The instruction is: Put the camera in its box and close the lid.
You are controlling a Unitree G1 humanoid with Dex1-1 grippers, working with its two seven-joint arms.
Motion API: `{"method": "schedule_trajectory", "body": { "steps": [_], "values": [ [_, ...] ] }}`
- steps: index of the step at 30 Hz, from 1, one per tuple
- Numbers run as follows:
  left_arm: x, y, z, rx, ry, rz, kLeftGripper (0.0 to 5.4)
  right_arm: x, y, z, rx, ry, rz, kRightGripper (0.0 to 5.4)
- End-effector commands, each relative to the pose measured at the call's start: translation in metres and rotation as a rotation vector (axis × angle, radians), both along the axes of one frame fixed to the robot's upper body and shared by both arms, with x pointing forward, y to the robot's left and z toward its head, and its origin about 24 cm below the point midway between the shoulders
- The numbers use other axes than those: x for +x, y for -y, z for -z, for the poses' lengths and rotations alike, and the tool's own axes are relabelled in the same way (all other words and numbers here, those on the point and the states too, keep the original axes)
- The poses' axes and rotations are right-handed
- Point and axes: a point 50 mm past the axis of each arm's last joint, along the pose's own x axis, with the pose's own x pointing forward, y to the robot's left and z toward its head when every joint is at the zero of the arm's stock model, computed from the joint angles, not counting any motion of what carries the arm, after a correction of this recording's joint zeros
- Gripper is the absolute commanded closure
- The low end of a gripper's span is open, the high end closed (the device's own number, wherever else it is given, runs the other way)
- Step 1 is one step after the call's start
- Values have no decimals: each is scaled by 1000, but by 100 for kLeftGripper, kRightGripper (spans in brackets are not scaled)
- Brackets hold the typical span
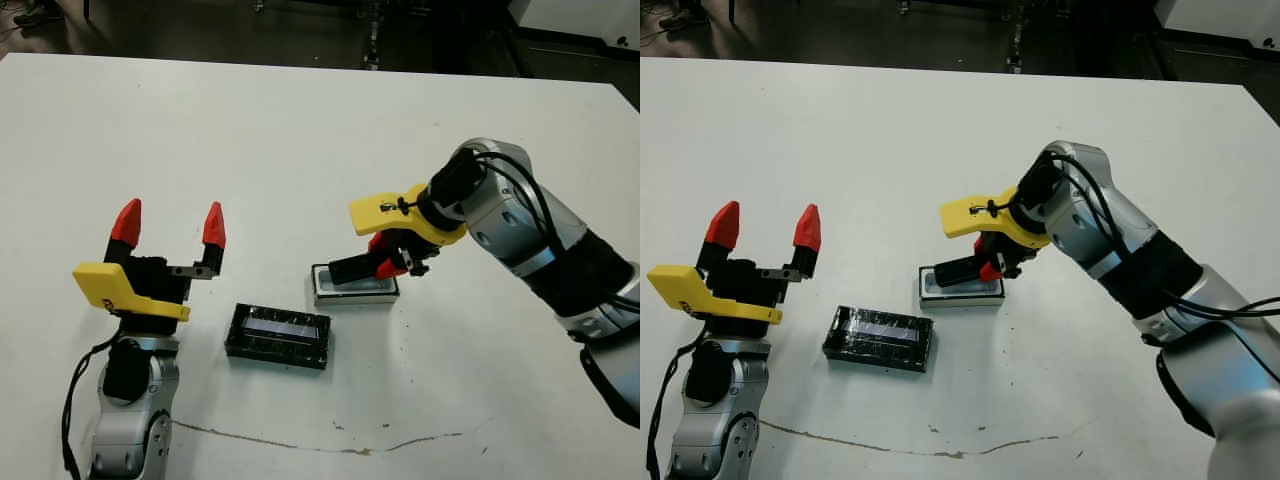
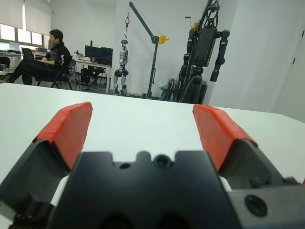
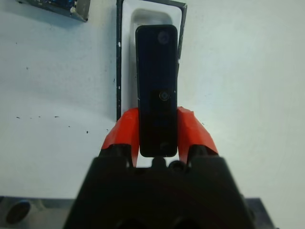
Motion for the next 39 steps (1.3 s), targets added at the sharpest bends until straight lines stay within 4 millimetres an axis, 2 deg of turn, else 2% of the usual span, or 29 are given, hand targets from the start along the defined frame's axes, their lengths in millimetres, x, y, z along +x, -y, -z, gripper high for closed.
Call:
{"method": "schedule_trajectory", "body": {
  "steps": [1,31,39],
  "values": [
    [-2,-1,4,4,-17,-15,0,-1,1,5,-18,-13,25,372],
    [-5,3,7,17,-18,-33,0,-9,-17,9,0,-46,44,372],
    [-5,4,8,18,-13,-35,0,-13,-25,12,21,-36,-1,372]
  ]
}}
